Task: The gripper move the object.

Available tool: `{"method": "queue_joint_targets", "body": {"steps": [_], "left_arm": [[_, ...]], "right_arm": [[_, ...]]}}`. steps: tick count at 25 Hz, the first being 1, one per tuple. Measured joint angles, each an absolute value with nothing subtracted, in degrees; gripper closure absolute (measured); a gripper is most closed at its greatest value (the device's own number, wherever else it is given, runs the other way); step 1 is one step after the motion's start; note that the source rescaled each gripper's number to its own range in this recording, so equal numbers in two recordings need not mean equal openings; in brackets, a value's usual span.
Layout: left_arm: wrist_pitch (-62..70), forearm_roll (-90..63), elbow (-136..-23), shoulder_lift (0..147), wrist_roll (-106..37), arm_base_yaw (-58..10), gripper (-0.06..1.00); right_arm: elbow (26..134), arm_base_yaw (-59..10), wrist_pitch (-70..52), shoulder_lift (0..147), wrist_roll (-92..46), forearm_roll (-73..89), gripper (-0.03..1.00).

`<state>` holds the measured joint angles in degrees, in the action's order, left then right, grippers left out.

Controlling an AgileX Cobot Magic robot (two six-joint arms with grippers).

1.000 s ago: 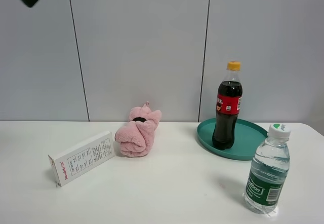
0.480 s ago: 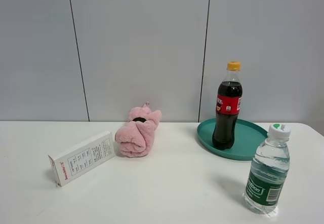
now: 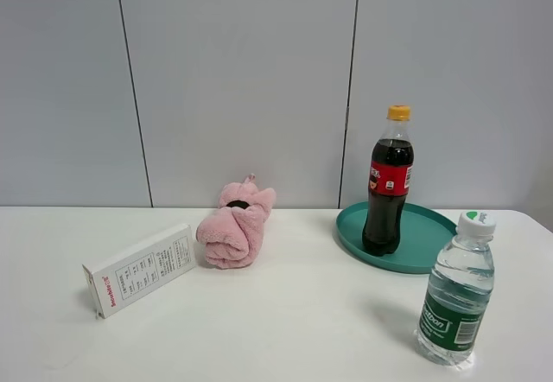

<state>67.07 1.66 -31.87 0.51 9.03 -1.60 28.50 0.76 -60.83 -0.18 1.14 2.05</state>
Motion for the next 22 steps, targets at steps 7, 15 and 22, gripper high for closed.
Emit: {"method": "queue_joint_targets", "body": {"steps": [7, 15, 22], "left_arm": [[65.53, 1.79, -31.30, -0.14, 2.72, -1.60, 0.30], [61.40, 0.81, -29.13, -0.41, 0.00, -1.60, 0.30], [60.68, 0.76, -29.07, -0.41, 0.00, -1.60, 0.30]], "right_arm": [[28.50, 0.76, -60.83, -0.18, 1.14, 2.05, -0.03], [28.50, 0.76, -60.83, -0.18, 1.14, 2.05, -0.03], [28.50, 0.76, -60.83, -0.18, 1.14, 2.05, -0.03]]}}
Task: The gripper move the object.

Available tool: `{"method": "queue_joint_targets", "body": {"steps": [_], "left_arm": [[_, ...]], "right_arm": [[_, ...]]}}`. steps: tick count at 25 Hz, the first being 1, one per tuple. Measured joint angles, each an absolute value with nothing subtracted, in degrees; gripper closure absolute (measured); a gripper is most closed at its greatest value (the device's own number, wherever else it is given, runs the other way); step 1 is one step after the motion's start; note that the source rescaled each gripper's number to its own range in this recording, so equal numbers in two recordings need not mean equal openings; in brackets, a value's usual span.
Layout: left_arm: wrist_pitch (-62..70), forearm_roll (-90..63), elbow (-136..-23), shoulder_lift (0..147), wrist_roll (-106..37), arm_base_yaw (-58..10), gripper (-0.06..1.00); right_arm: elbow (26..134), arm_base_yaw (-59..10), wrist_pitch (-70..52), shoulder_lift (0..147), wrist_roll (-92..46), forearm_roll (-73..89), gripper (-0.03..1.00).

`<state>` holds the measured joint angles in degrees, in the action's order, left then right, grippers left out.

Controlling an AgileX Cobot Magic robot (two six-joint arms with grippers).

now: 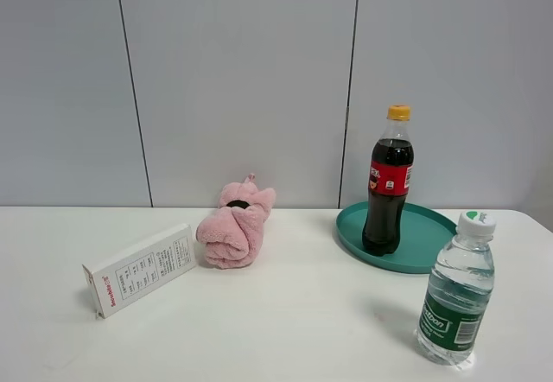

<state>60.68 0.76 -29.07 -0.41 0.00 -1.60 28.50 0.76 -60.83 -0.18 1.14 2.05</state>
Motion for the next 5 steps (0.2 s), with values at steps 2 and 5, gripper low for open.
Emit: {"method": "queue_joint_targets", "body": {"steps": [2, 5], "left_arm": [[60.68, 0.76, -29.07, -0.41, 0.00, -1.60, 0.30], [60.68, 0.76, -29.07, -0.41, 0.00, -1.60, 0.30]], "right_arm": [[28.50, 0.76, -60.83, -0.18, 1.14, 2.05, -0.03], [28.50, 0.76, -60.83, -0.18, 1.14, 2.05, -0.03]]}}
